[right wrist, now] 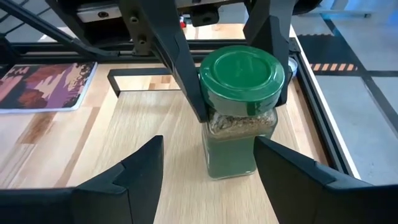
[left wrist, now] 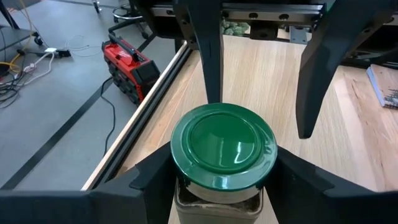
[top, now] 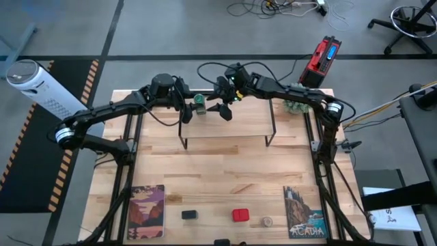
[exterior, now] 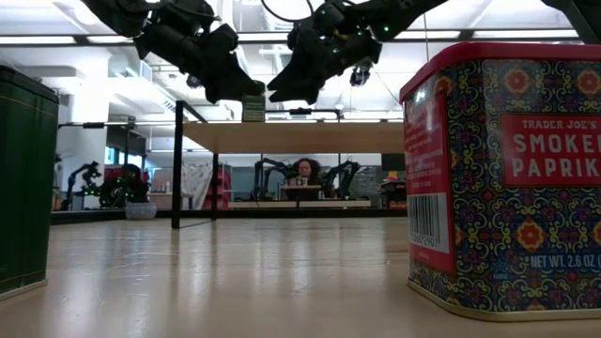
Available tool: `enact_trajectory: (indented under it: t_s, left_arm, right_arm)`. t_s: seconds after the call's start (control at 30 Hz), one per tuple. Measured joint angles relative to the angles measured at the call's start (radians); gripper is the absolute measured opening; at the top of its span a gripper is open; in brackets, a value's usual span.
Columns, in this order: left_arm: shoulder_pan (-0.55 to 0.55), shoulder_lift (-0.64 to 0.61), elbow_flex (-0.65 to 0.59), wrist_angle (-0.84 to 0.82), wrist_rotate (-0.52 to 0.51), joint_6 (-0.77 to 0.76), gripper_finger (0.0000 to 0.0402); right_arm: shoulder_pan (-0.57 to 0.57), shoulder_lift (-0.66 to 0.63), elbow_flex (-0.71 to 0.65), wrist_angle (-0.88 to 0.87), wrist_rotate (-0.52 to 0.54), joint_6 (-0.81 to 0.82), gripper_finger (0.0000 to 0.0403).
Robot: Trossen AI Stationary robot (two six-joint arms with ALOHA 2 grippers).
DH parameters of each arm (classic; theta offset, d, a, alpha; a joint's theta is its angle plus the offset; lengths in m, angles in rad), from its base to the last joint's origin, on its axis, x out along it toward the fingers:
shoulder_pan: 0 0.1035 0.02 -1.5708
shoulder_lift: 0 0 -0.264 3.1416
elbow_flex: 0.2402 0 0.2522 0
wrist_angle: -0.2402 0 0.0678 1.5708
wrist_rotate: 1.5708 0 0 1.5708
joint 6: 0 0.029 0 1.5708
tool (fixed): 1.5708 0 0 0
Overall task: Shelf spices
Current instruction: Remove the green seasoning bottle from the shelf
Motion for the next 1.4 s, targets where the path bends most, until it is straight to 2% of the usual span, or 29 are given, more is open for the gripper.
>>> enact_trajectory:
  t_s: [0.5,0.93,1.13,1.4]
  left_arm:
    - [0.0,-0.001,0.069,-0.053,0.008,0.005,0.0187]
    - [-0.011,-0.007,0.143,-0.176,0.092,-0.004,0.0187]
    - [-0.063,-0.028,0.16,-0.209,0.102,-0.022,0.0187]
    - [-0.196,-0.048,0.159,-0.226,0.112,-0.078,0.0187]
  right_arm:
    - [0.0,-0.087,0.0,-0.089,0.034,-0.013,0.022]
    - [0.0,-0.172,0.0,-0.187,0.079,-0.023,0.0223]
    - [0.0,-0.204,0.0,-0.235,0.079,-0.018,0.0213]
    - [0.014,-0.239,0.0,-0.322,0.076,0.004,0.0217]
